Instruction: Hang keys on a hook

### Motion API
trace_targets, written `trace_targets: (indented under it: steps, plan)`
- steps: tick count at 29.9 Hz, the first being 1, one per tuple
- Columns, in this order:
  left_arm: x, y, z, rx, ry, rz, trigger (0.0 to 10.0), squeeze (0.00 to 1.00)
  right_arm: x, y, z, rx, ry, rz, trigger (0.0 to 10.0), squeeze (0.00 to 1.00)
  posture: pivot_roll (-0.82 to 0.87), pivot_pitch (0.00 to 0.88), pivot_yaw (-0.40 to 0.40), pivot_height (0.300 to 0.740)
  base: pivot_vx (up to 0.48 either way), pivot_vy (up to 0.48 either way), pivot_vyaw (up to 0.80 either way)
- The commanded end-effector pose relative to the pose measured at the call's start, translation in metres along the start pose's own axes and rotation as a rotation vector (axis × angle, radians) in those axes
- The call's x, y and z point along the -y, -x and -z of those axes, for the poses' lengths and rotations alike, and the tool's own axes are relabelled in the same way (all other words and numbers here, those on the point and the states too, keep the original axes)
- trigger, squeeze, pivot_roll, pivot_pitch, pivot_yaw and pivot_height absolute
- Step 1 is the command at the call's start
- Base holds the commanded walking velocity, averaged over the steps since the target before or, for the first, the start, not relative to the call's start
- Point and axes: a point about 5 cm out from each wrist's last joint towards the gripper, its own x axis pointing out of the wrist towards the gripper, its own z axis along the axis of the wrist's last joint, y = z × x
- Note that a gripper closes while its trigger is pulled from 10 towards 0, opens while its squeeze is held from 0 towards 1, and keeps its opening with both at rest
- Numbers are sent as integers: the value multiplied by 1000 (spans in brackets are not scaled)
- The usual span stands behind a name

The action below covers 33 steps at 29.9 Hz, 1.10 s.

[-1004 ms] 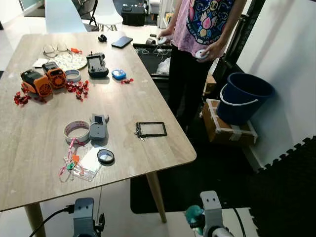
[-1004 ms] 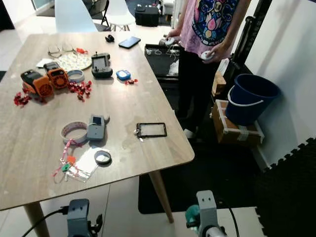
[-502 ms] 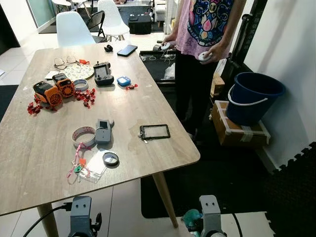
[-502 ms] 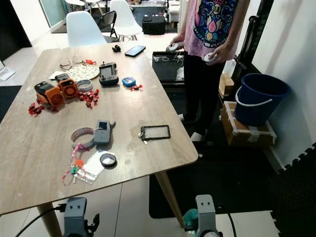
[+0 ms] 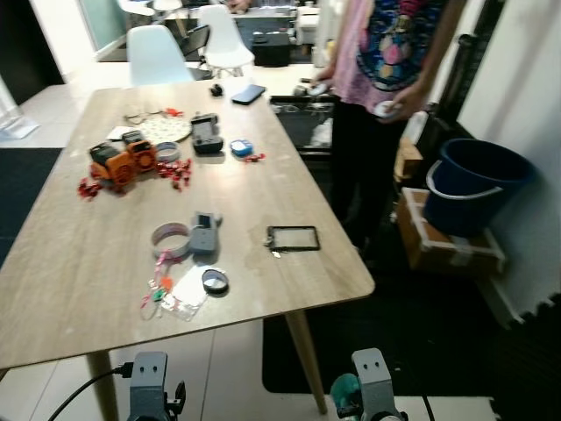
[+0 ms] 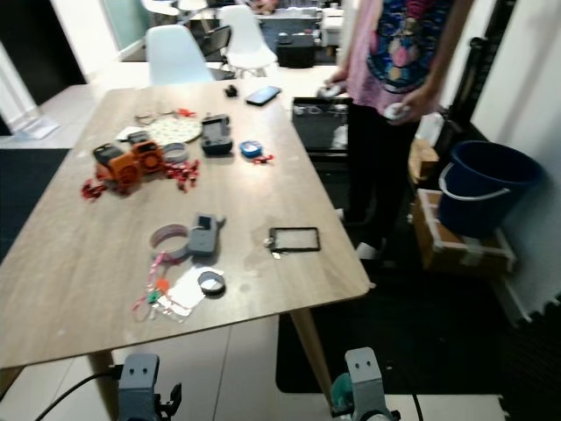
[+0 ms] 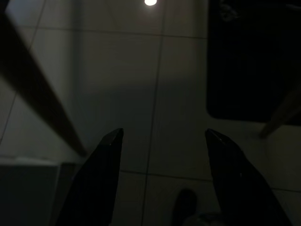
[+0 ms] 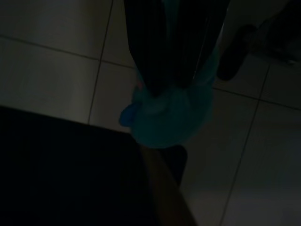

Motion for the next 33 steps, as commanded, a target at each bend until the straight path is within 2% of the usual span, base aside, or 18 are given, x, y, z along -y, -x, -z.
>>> trace_targets:
  steps: [1, 10, 33]
  plan:
    - [1, 4, 9, -30, 9, -7, 10000, 0, -3, -1, -1, 3, 30, -20, 10000, 0, 76, 30, -6, 740, 0, 0, 800]
    - [-3, 5, 12, -36, 35, -46, 10000, 0, -4, -1, -1, -3, 56, -33, 10000, 0, 78, 35, -19, 740, 0, 0, 800]
    - [-3, 8, 16, -39, 62, -66, 10000, 0, -4, -3, -9, 11, 83, -48, 10000, 0, 89, 52, -38, 740, 0, 0, 800]
